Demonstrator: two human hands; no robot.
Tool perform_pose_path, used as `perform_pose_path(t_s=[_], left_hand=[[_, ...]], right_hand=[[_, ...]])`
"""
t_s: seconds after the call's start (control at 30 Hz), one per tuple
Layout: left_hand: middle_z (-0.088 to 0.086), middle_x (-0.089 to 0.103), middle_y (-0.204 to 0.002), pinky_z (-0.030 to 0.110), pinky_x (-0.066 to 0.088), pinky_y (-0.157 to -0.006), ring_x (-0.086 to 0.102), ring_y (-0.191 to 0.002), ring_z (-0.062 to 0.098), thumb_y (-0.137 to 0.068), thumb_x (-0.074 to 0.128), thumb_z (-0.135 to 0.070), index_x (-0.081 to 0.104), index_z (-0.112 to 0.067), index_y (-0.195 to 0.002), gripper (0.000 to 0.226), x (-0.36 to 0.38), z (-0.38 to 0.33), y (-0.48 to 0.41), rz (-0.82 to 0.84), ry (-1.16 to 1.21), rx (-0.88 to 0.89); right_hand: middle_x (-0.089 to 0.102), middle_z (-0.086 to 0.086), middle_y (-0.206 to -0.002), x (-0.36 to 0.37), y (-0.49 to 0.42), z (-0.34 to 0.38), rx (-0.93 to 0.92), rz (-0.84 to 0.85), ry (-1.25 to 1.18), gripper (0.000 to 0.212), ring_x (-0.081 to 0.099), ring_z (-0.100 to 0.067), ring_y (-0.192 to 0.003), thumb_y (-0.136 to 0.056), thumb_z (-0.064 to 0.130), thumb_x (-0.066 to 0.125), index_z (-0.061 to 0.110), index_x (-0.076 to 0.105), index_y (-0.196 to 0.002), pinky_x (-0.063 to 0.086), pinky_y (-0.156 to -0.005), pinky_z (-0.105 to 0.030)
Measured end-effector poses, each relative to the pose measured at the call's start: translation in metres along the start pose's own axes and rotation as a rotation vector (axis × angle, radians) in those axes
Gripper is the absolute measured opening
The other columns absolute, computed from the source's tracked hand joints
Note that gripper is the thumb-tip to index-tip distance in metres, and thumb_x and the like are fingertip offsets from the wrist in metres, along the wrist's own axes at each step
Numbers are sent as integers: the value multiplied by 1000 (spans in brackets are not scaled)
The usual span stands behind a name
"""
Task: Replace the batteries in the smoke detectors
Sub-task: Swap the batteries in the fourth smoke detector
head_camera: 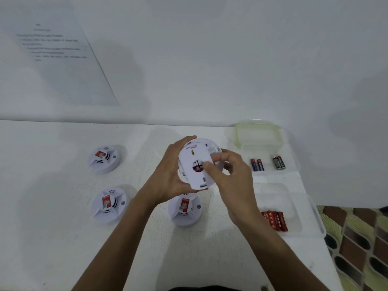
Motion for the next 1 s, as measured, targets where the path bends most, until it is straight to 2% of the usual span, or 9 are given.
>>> perform_pose_path(t_s=[0.13,0.2,0.27,0.37,0.47,0.63,0.73,0.87,1.0], left_hand=[[-22,33,-141,23,32,-107,38,-130,7,-61,73,-64,24,-40,-139,95,-4,6,-1,-5,-17,-25],[-25,35,-138,22,35,-106,40,-128,6,-59,73,-65,25,-41,-137,94,-6,4,0,-20,-17,-33],[-32,37,-133,19,39,-101,43,-125,3,-57,79,-58,26,-42,-135,96,-8,6,1,-27,-9,-60],[-32,38,-132,23,44,-99,44,-123,2,-56,83,-50,25,-46,-135,98,-11,13,4,-22,-21,-102],[-25,39,-135,33,45,-101,44,-125,5,-54,84,-50,23,-50,-135,102,-14,17,8,-18,-26,-146],[-16,42,-136,35,47,-99,46,-124,7,-53,85,-51,24,-49,-135,101,-15,17,10,-20,-3,-168],[-15,43,-135,34,49,-97,47,-123,5,-52,84,-50,26,-46,-135,101,-15,15,12,-24,15,-175],[-16,43,-134,34,49,-97,47,-122,3,-50,84,-52,26,-48,-133,101,-13,10,13,-18,23,-180],[-15,43,-135,34,48,-98,47,-122,4,-51,83,-53,26,-47,-133,101,-13,9,15,-19,18,-182]], right_hand=[[58,8,-127,-2,0,3,26,77,-80,9,59,-8,-116,-80,12,76,17,68,-80,51,-74,-10],[60,6,-128,-9,-4,7,47,98,-133,7,57,-4,-118,-79,11,76,15,70,-80,50,-79,-13],[63,2,-124,-18,-7,11,57,117,-194,11,60,-6,-115,-75,14,77,21,70,-72,46,-93,-24],[71,-10,-104,-35,-10,17,52,137,-239,6,68,-16,-96,-77,11,73,15,68,-78,46,-95,-34],[66,-4,-80,-55,-15,17,2,122,-232,8,62,-16,-81,-83,6,69,11,63,-81,47,-83,-33],[64,7,-76,-72,-23,-5,-143,129,328,12,60,-11,-71,-86,11,71,13,61,-80,50,-65,-22],[62,9,-77,-67,-24,-32,-143,278,637,14,60,-12,-73,-88,15,68,19,57,-79,51,-66,-25],[57,6,-86,-53,-26,-66,-358,420,1057,8,49,-12,-78,-90,17,61,19,54,-87,38,-65,-25],[58,-1,-97,-42,-27,-83,-391,484,1244,5,47,-15,-82,-93,20,57,16,56,-96,33,-64,-22]])
Point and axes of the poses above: each hand's wrist, its own y-axis away from the middle knuckle, its own x-axis out of the palm, z = x × y, the point moved 3 cm from there along -y, towards the middle knuckle
